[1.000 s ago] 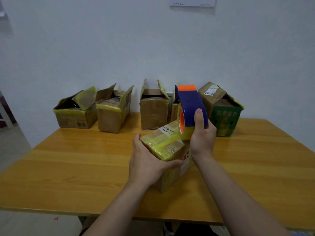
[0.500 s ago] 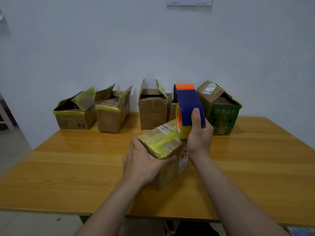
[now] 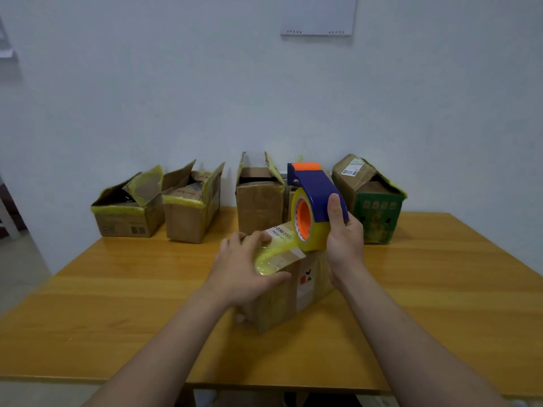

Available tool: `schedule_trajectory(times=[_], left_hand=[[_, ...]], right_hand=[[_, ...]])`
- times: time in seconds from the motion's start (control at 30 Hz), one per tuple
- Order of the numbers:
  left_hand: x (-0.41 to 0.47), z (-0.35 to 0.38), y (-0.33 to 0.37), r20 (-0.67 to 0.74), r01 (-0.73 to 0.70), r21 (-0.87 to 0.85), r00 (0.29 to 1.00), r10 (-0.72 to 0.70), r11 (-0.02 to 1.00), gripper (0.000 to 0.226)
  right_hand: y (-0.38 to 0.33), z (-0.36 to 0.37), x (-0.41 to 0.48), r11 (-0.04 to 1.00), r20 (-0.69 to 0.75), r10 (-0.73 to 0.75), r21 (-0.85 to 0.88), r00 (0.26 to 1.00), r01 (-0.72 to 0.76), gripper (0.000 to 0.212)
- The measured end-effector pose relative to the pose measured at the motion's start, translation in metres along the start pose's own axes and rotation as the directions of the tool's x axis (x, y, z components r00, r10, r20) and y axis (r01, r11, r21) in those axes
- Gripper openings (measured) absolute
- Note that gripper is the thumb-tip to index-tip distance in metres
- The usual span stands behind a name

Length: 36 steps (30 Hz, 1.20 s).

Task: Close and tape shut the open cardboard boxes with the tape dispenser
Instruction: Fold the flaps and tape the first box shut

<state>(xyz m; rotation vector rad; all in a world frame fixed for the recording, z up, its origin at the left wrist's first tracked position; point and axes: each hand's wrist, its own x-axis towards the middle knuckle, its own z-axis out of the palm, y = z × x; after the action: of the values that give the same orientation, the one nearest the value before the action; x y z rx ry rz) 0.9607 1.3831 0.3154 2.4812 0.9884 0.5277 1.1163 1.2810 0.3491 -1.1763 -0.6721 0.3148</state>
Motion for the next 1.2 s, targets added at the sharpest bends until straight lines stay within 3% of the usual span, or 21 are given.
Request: schedule_trajectory(times=[0.1, 0.23, 0.33, 0.4, 0.43, 0.47, 0.57, 0.63, 0.73, 0.87, 1.07, 1.2], left_hand=[[0.014, -0.031, -0.018, 0.150, -0.082, 0.050, 0.986, 0.074, 0.995, 0.077], [0.025, -0.064, -0.026, 0.296, -0.115, 0.141, 0.953, 0.069, 0.983, 0.072], [0.019, -0.058, -0.004, 0.097, -0.083, 0.383, 0.994, 0.049, 0.920, 0.070], [0.009, -0.038, 0.014, -0.041, -0.077, 0.335, 0.995, 0.096, 0.939, 0.056], [0.002, -0.025, 0.023, -0.044, -0.088, 0.299, 0.993, 0.106, 0.950, 0.055], [-0.003, -0.012, 0.032, -0.005, -0.085, 0.297, 0.996, 0.090, 0.951, 0.064], [-0.011, 0.015, 0.051, 0.041, 0.000, 0.406, 0.999, -0.018, 0.914, 0.117], [-0.011, 0.022, 0.053, -0.009, 0.029, 0.431, 1.000, -0.027, 0.902, 0.125], [-0.009, 0.017, 0.045, -0.007, -0.059, 0.385, 0.998, 0.067, 0.921, 0.109], [-0.011, -0.004, 0.020, 0.113, -0.257, 0.154, 0.964, 0.242, 0.954, 0.085], [-0.006, -0.029, -0.003, 0.363, -0.369, -0.015, 0.864, 0.349, 0.929, 0.084], [-0.003, -0.042, 0.004, 0.365, -0.358, -0.079, 0.858, 0.362, 0.930, 0.078]], right_hand=[[-0.010, -0.012, 0.003, 0.999, 0.042, -0.021, -0.037, 0.999, 0.022, 0.057], [-0.019, -0.028, 0.007, 0.998, 0.032, -0.068, 0.007, 0.997, 0.068, 0.044], [-0.023, -0.038, 0.011, 0.998, 0.015, -0.052, 0.048, 0.999, 0.051, 0.033], [-0.024, -0.043, 0.012, 0.998, 0.015, -0.044, 0.049, 0.999, 0.044, 0.029], [-0.024, -0.046, 0.012, 0.998, 0.011, -0.041, 0.046, 0.999, 0.041, 0.029], [-0.024, -0.048, 0.012, 0.998, 0.006, -0.036, 0.042, 0.999, 0.036, 0.029], [-0.023, -0.055, 0.012, 0.999, 0.015, -0.032, 0.023, 0.999, 0.031, 0.029], [-0.023, -0.061, 0.013, 0.999, 0.016, -0.030, 0.027, 0.999, 0.029, 0.028], [-0.025, -0.069, 0.014, 0.998, 0.022, -0.013, 0.068, 1.000, 0.012, 0.028], [-0.028, -0.084, 0.017, 0.991, 0.075, 0.038, 0.124, 0.996, -0.047, 0.032], [-0.034, -0.096, 0.018, 0.966, 0.179, 0.115, 0.208, 0.977, -0.151, 0.031], [-0.040, -0.097, 0.017, 0.946, 0.227, 0.175, 0.231, 0.958, -0.227, 0.033]])
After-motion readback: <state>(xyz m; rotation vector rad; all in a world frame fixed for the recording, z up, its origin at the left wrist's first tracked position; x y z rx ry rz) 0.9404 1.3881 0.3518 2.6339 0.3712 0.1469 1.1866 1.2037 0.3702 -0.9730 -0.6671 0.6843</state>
